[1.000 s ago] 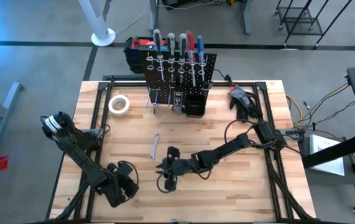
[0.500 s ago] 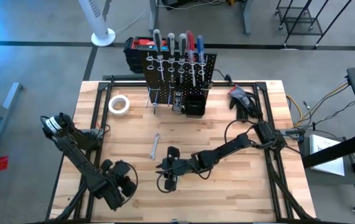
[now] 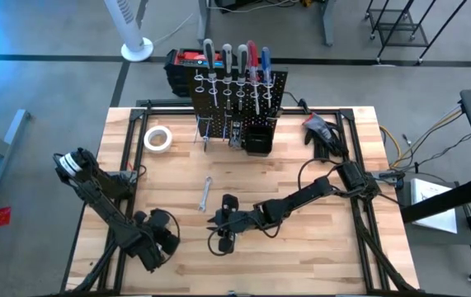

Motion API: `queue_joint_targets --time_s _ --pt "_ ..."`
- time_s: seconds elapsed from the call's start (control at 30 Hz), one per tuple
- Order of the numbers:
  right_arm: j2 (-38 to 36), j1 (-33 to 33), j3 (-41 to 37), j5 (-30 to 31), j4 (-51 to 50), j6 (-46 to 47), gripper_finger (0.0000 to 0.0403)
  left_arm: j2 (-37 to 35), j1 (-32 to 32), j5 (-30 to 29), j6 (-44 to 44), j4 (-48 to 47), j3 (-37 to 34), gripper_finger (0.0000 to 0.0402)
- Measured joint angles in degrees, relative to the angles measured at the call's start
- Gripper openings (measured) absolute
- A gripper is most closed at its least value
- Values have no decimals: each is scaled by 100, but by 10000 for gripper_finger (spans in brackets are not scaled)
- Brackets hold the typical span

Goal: Hang tools onto peg board
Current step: Hang the left wrench on the peg board

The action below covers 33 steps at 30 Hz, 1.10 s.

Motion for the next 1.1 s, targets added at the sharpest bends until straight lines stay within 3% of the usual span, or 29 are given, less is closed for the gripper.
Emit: queue_joint_targets --time_s 0.13,0.3,0.47,0.6,0.8,0.93,1.1 --pt "0 0 0 0 -37 20 87 1 -2 -15 23 142 -72 106" --pt "0 0 -4 2 -37 22 76 6 -4 -226 25 227 -36 19" --pt "0 14 -11 2 -36 46 66 22 -4 -612 124 274 36 17" --pt "-23 59 -16 2 -63 125 59 -57 10 -1424 278 390 133 1" --pt "-231 165 -31 28 -171 90 47 -408 7 -3115 557 270 105 2" --pt "-485 299 -124 503 -435 5 39 -712 45 -4305 958 246 -2 2" --pt "-971 520 -451 1110 -651 -135 34 -1162 407 -4675 1949 386 -236 2"
